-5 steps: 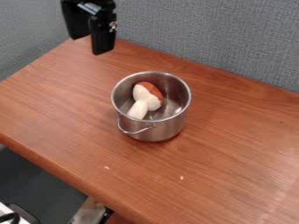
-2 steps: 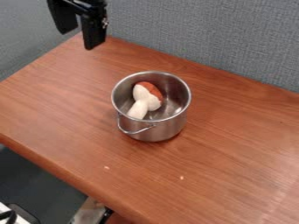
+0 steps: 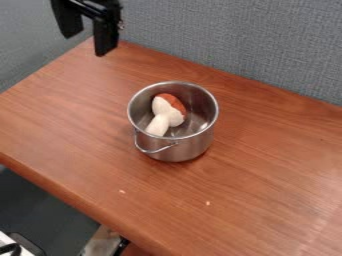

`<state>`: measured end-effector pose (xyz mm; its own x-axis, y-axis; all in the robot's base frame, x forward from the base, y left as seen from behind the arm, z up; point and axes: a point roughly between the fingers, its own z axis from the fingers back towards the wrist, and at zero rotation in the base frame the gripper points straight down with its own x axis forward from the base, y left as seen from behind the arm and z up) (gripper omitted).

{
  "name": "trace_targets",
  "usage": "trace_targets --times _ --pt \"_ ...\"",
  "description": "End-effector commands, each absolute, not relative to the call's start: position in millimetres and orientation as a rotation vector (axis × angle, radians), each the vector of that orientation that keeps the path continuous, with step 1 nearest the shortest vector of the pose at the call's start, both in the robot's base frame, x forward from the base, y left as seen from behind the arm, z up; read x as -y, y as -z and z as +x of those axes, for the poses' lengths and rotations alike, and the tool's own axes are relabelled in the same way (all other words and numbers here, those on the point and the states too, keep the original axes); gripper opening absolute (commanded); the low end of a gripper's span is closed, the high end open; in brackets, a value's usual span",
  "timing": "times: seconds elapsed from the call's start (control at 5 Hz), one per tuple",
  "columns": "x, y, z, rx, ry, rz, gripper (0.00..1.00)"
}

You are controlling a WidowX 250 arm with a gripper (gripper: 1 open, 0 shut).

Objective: Put the mushroom in the metal pot

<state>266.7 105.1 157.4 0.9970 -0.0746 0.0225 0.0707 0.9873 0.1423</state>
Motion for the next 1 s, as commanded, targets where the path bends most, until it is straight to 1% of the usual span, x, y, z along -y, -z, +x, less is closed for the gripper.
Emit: trace_targets --times 0.0,0.2,0.4,0.6,0.8 --pt "-94.7 -177.3 269.2 0.103 0.122 0.143 1.0" --pt "-85.1 -181.7 266.5 0.124 0.124 0.122 1.0" --pt "-75.1 -180.3 262.4 0.14 0.131 0.101 0.0" --pt "-64.0 -180.1 269.6 0.128 0.179 0.119 1.0" --pt "-65.9 -179.9 279.6 0.119 0.215 0.139 1.0"
